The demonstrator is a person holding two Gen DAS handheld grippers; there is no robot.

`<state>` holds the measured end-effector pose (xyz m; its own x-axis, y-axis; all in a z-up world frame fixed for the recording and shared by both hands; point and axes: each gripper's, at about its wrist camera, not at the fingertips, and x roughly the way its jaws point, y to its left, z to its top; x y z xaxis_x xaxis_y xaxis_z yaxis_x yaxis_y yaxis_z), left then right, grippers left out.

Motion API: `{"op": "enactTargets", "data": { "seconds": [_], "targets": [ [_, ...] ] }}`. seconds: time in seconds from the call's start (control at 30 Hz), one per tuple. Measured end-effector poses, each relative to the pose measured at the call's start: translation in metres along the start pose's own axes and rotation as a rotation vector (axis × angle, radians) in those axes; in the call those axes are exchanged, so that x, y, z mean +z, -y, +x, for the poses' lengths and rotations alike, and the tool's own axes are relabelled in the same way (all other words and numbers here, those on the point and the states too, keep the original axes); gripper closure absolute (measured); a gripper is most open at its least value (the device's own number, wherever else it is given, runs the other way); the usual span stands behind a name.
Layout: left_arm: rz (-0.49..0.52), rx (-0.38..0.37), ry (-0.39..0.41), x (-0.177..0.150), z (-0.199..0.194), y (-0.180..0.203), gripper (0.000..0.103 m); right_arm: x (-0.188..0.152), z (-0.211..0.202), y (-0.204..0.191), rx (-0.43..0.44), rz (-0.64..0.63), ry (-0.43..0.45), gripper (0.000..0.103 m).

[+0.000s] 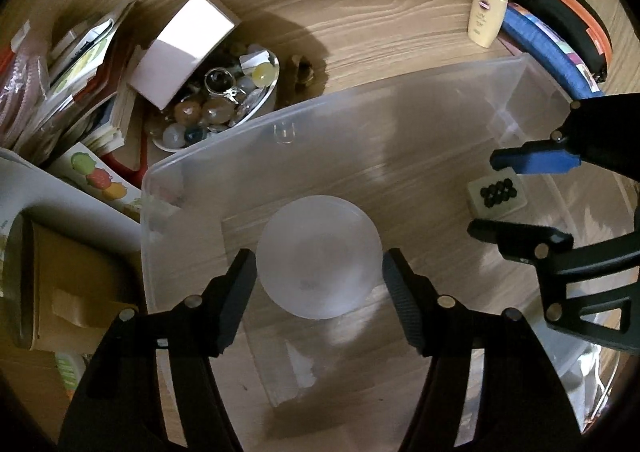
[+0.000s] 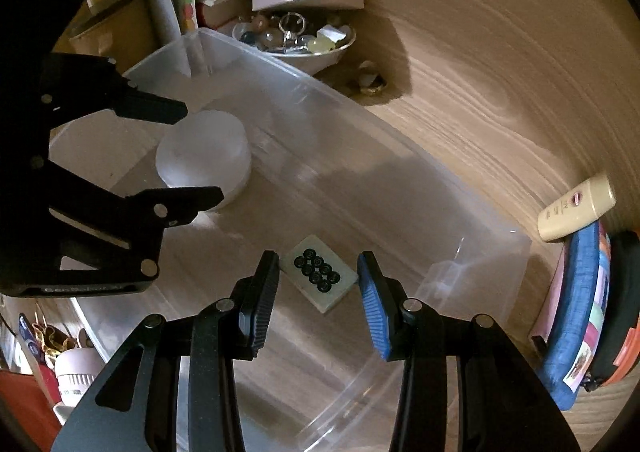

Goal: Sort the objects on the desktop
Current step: 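Open the left tool to drop the container while the right tool releases the tile into the box, then withdraw both tools from the box toward the items on the desk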

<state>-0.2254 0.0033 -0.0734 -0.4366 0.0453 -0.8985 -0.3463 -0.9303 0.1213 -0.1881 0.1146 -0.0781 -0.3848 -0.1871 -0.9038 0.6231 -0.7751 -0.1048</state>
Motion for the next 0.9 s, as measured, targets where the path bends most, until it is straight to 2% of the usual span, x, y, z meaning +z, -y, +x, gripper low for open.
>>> {"op": "enactTargets", "data": {
  "seconds": [0.1,0.17,0.23,0.3,0.4,0.6,0.8,0.9],
  "targets": [
    [0.0,0.003,0.005,-0.002,-0.002,-0.001,0.037,-0.001,-0.003,0.002,-0.005,0.0,0.011,0.065],
    [0.003,0.009,0.01,-0.004,-0.004,-0.003,0.037,-0.002,-0.006,0.004,-0.014,0.008,0.021,0.056],
    [0.003,0.013,0.015,-0.006,-0.008,-0.004,0.036,-0.004,-0.013,0.007,-0.024,0.016,0.05,0.043],
    [0.0,0.016,0.021,-0.008,-0.009,-0.003,0.035,-0.005,-0.019,0.009,-0.029,0.021,0.071,0.039],
    [-0.006,0.018,0.042,-0.01,-0.017,-0.003,0.026,-0.007,-0.031,0.009,-0.035,0.025,0.095,0.037],
    [-0.008,0.042,0.094,-0.012,-0.036,-0.002,0.015,-0.006,-0.047,-0.003,-0.048,0.049,0.145,0.033],
    [-0.009,0.062,0.138,-0.019,-0.056,-0.002,0.012,-0.014,-0.072,-0.005,-0.051,0.087,0.206,0.024],
    [-0.01,0.071,0.161,-0.024,-0.066,-0.003,0.011,-0.019,-0.086,-0.004,-0.055,0.103,0.245,0.023]
  ]
}}
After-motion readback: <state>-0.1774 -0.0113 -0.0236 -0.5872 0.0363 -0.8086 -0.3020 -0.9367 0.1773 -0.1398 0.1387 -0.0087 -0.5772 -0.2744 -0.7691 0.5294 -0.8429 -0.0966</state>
